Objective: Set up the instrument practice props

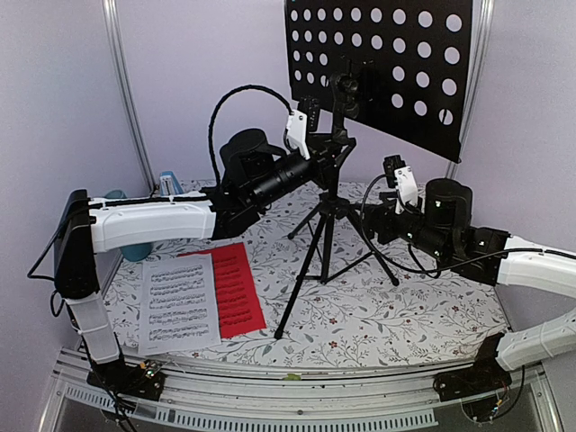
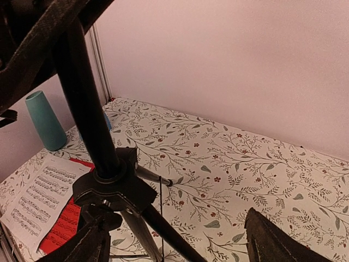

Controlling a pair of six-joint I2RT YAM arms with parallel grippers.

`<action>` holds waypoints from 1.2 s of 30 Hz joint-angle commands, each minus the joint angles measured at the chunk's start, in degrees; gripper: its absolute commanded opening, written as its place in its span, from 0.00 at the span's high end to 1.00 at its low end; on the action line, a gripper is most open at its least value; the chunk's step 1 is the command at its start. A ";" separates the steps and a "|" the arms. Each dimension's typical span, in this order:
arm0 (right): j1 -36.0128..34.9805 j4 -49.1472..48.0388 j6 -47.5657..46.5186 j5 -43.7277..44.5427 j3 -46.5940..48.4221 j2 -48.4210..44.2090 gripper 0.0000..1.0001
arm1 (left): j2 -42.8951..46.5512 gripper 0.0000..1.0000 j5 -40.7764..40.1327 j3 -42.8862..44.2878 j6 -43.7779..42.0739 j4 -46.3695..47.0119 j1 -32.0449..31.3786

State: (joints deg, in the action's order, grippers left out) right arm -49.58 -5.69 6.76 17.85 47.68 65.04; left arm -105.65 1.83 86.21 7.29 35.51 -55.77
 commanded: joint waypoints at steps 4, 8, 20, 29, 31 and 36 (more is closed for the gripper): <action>-2.32 -1.64 -4.95 -1.79 -0.87 -2.00 0.13 | 2.91 1.00 -0.29 4.11 3.87 8.00 -1.21; -3.76 -0.55 -7.04 -0.35 0.94 0.25 0.12 | 2.62 1.00 -0.24 4.30 3.96 8.09 -1.20; -3.92 2.41 -7.82 5.29 7.12 6.63 0.10 | 2.79 1.00 -0.24 4.09 3.79 8.09 -1.21; 1.72 5.46 1.13 6.00 5.93 4.08 0.11 | 3.14 1.00 -0.44 3.69 3.86 7.86 -1.19; 2.96 5.69 2.84 5.13 4.59 2.95 0.11 | 3.14 1.00 -0.34 3.62 3.92 7.86 -1.25; 4.34 6.48 6.67 3.17 2.43 1.30 0.12 | 3.08 1.00 -0.29 3.58 4.13 8.06 -1.26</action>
State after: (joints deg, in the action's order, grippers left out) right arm -49.06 -1.72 9.02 16.05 52.05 68.93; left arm -105.65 1.83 86.63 7.88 35.22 -56.29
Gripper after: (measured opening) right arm 0.888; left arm 0.189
